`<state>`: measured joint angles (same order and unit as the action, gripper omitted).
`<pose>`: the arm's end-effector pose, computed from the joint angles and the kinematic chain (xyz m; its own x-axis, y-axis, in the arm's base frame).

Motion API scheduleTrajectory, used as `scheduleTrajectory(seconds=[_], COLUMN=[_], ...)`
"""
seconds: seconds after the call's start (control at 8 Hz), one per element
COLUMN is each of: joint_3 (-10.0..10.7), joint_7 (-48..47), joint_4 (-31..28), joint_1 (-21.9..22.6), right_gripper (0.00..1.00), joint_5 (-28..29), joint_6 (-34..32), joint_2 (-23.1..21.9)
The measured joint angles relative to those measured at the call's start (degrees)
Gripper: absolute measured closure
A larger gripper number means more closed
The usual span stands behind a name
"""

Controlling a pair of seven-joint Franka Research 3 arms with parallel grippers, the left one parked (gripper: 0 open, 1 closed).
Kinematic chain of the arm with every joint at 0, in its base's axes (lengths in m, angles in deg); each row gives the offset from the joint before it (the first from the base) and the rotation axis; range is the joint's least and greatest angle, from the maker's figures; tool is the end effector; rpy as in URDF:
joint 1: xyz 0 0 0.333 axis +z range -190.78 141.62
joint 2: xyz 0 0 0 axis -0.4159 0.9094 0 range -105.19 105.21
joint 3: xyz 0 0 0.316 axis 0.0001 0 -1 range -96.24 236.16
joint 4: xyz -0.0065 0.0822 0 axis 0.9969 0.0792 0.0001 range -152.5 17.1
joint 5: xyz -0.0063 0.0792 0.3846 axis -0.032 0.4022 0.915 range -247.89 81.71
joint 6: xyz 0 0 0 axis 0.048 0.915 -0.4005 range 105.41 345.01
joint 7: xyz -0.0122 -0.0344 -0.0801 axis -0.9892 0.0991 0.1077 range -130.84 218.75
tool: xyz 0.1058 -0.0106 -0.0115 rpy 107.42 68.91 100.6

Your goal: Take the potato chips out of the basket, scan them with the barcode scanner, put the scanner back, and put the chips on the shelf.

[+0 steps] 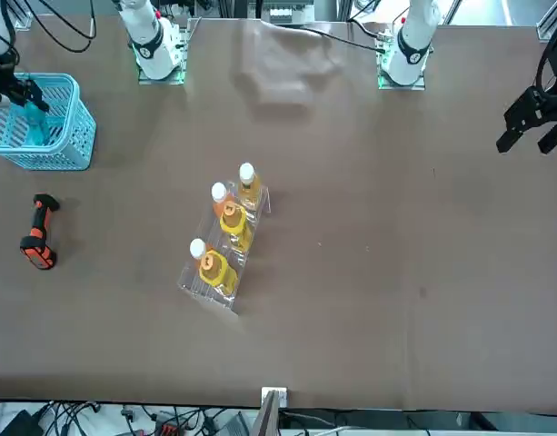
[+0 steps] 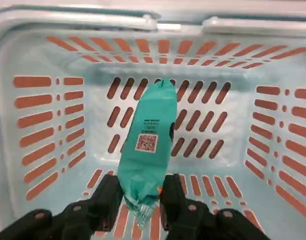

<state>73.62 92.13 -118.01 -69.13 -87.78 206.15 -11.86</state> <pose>0.2935 -0.3325 0.3630 0.9951 0.0521 -0.0843 0.0506 -0.9985 -0.0198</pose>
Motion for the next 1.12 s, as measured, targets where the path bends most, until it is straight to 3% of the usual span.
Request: scheduleTrajectory(seconds=[0.12, 0.38, 0.75, 1.12], joint_3=[-0.68, -4.81, -15.17, -27.81], joint_7=[-0.09, -1.04, -6.71, -16.15], joint_4=[1.71, 7.09, 14.23, 15.00], joint_1=[0.07, 0.37, 0.82, 1.19], right_gripper=[0.59, 0.59, 0.59, 0.59], joint_5=[0.00, 0.03, 0.50, 4.62], joint_6=[-4.04, -10.74, -15.43, -14.35], joint_2=[-2.17, -4.51, -4.49, -3.69])
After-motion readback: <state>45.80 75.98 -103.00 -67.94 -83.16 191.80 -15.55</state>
